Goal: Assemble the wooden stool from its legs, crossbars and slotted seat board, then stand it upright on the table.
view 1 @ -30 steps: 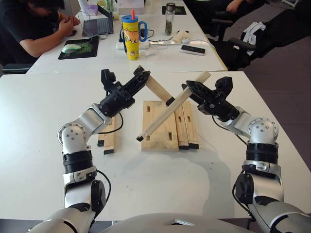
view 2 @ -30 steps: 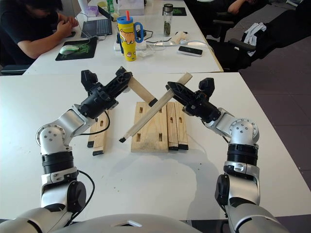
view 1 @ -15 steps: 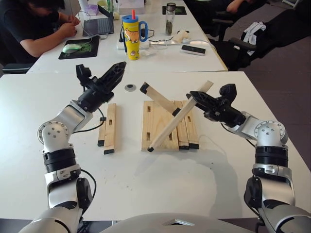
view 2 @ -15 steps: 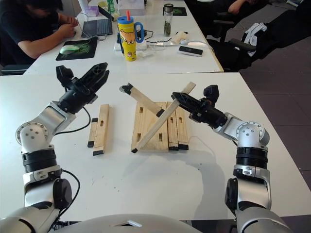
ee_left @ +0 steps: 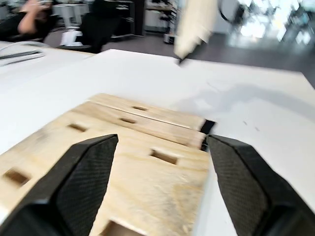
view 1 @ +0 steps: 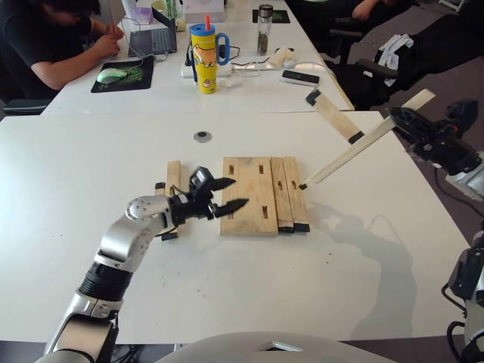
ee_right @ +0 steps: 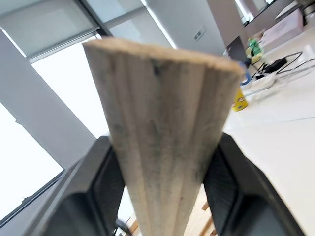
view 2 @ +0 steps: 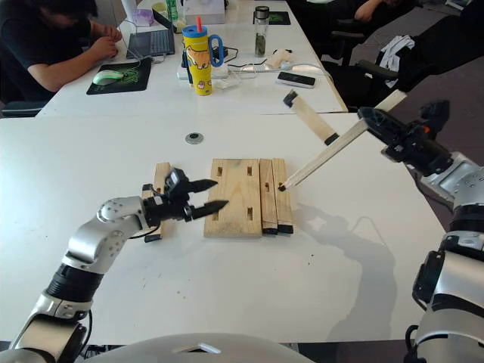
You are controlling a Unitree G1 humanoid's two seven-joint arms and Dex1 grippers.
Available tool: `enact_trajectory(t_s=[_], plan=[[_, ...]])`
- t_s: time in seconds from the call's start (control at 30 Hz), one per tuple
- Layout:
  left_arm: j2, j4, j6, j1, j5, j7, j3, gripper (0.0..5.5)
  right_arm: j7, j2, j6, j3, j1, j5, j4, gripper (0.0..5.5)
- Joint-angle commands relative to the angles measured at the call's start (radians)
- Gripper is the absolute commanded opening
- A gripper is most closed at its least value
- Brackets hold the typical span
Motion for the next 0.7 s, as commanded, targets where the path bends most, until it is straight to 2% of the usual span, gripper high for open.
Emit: enact_trajectory(t_s=[0.03,0.27,0.47,0.7], plan=[[0.028,0.118,-0.239,-0.037,0.237,-0.057,-0.139,3.37,0.055,0.004,-0.066,0.001,-0.097,-0.07,0.13,2.05],[-0.07,0.262,-0.363,-0.079,0.354,0.01,-0.152,3.37,0.12,0.061,-0.073,0.009,-0.102,-0.127,0.157,2.05],[-0.107,0.328,-0.385,-0.099,0.396,0.066,-0.128,3.37,0.133,0.081,-0.071,-0.001,-0.091,-0.153,0.156,2.05],[-0.126,0.511,-0.363,-0.169,0.51,0.138,-0.134,3.37,0.141,0.105,-0.063,-0.002,-0.074,-0.162,0.124,2.05]])
